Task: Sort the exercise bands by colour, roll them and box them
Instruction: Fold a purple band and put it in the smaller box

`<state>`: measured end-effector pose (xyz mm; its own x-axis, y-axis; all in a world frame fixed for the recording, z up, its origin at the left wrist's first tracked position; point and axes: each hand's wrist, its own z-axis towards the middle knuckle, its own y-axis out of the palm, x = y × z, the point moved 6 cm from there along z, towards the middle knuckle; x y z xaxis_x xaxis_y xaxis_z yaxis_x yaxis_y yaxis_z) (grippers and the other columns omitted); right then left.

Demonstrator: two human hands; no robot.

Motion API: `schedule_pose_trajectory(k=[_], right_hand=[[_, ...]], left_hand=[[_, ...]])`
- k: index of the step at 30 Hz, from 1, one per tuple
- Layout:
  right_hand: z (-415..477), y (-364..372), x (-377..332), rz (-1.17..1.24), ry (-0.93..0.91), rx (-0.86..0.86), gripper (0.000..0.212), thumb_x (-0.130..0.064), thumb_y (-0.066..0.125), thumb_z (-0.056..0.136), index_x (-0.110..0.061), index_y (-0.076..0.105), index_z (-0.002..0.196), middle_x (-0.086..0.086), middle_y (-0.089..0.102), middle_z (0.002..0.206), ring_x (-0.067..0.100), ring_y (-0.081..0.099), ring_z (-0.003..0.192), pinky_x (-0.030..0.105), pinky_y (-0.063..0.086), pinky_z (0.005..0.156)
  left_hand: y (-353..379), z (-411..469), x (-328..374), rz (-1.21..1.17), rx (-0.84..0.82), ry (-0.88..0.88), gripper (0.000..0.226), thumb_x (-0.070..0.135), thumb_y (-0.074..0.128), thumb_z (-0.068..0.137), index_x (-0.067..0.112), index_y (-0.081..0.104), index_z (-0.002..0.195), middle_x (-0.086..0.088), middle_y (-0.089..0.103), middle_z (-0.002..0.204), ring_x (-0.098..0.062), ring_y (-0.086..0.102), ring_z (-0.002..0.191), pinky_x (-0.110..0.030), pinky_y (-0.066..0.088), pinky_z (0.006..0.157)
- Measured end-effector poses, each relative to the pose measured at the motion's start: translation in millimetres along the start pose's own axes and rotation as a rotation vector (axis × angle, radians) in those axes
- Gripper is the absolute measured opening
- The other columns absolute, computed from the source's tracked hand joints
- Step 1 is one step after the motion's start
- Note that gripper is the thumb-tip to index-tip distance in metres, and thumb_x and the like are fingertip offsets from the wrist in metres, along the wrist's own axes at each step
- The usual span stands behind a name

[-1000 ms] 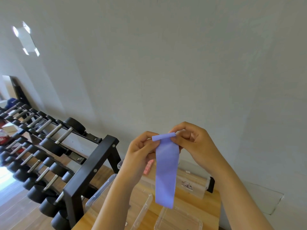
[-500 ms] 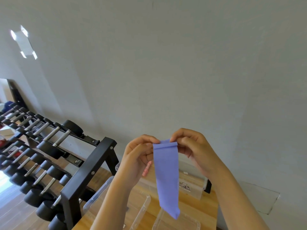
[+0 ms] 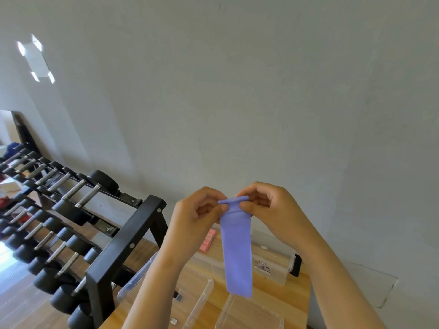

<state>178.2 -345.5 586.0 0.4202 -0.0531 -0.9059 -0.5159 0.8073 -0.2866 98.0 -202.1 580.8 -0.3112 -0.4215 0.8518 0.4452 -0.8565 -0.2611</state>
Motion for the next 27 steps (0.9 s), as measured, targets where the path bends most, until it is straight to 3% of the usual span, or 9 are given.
schedule_pose_trajectory(k=[4,7,11,15,17,19,21,24,27], right_hand=[[-2.1,-0.5,-2.9,0.100,0.023,-0.077,0.013,-0.005,0.058,0.094,-0.015,0.065,0.089,0.011,0.070,0.079,0.019,0.067,0.069,0.025,0.054,0.068],[-5.8,1.7,-5.9,0.311,0.028,-0.138,0.011,-0.005,0.058,0.094,-0.012,0.065,0.090,0.011,0.069,0.073,0.021,0.064,0.064,0.027,0.053,0.063],[-9.8,11.7,-7.0,0.673,0.031,-0.177,0.012,-0.011,0.077,0.078,-0.022,0.074,0.077,0.005,0.071,0.075,0.016,0.067,0.068,0.021,0.053,0.062],[-8.1,19.9,-2.6,0.844,0.052,-0.228,0.030,-0.035,0.089,0.060,-0.019,0.073,0.078,0.006,0.068,0.077,0.016,0.065,0.068,0.023,0.052,0.061],[-7.9,19.2,-0.5,0.815,0.068,-0.213,0.026,-0.032,0.088,0.061,-0.018,0.072,0.075,0.004,0.064,0.072,0.014,0.061,0.063,0.021,0.050,0.059],[-7.8,16.0,-1.5,0.709,0.076,-0.170,0.006,-0.017,0.077,0.072,-0.018,0.071,0.071,0.002,0.065,0.069,0.013,0.062,0.063,0.020,0.050,0.059],[-5.3,10.4,0.2,0.509,0.068,-0.097,0.019,0.000,0.069,0.083,-0.016,0.070,0.073,0.002,0.068,0.071,0.015,0.066,0.069,0.020,0.052,0.063],[-2.7,5.8,-5.0,0.284,0.008,-0.046,0.017,0.001,0.066,0.085,-0.015,0.071,0.089,0.006,0.072,0.080,0.018,0.070,0.079,0.024,0.054,0.070],[-1.1,3.5,-4.8,0.192,0.013,0.000,0.022,0.004,0.062,0.087,-0.015,0.072,0.095,0.005,0.075,0.086,0.018,0.071,0.086,0.027,0.056,0.078]], left_hand=[[5.4,-2.2,7.8,-0.048,-0.106,-0.002,0.009,0.004,0.054,0.097,0.012,0.055,0.093,-0.015,0.068,0.070,-0.021,0.062,0.057,-0.034,0.053,0.058],[6.1,-3.3,8.7,-0.326,-0.126,-0.091,0.005,0.008,0.055,0.092,0.005,0.055,0.095,-0.017,0.067,0.069,-0.020,0.060,0.051,-0.026,0.050,0.053],[11.2,-5.5,-3.6,-0.628,-0.176,-0.205,0.012,0.027,0.076,0.083,0.019,0.068,0.084,-0.010,0.065,0.069,-0.021,0.056,0.052,-0.027,0.031,0.047],[14.1,-6.7,-0.4,-0.808,-0.235,-0.202,0.028,0.034,0.088,0.064,0.016,0.071,0.077,-0.006,0.068,0.073,-0.017,0.066,0.060,-0.025,0.048,0.050],[12.7,-6.9,4.9,-0.760,-0.223,-0.184,0.019,0.030,0.081,0.072,0.015,0.069,0.073,-0.004,0.066,0.068,-0.015,0.063,0.053,-0.022,0.040,0.044],[7.6,-5.0,2.9,-0.644,-0.145,-0.175,0.013,0.016,0.075,0.078,0.011,0.066,0.071,-0.005,0.064,0.063,-0.014,0.060,0.049,-0.020,0.044,0.046],[-0.6,-2.5,1.9,-0.435,-0.051,-0.142,0.005,0.005,0.069,0.080,0.005,0.065,0.076,-0.011,0.067,0.067,-0.018,0.064,0.057,-0.022,0.050,0.055],[-3.9,-0.5,2.3,-0.205,-0.024,-0.076,0.014,0.000,0.068,0.087,0.010,0.068,0.096,-0.016,0.073,0.086,-0.030,0.070,0.080,-0.029,0.056,0.072],[-3.9,3.7,4.2,-0.099,-0.037,-0.023,0.015,-0.003,0.063,0.090,0.009,0.068,0.096,-0.007,0.074,0.086,-0.022,0.071,0.083,-0.029,0.056,0.074]])
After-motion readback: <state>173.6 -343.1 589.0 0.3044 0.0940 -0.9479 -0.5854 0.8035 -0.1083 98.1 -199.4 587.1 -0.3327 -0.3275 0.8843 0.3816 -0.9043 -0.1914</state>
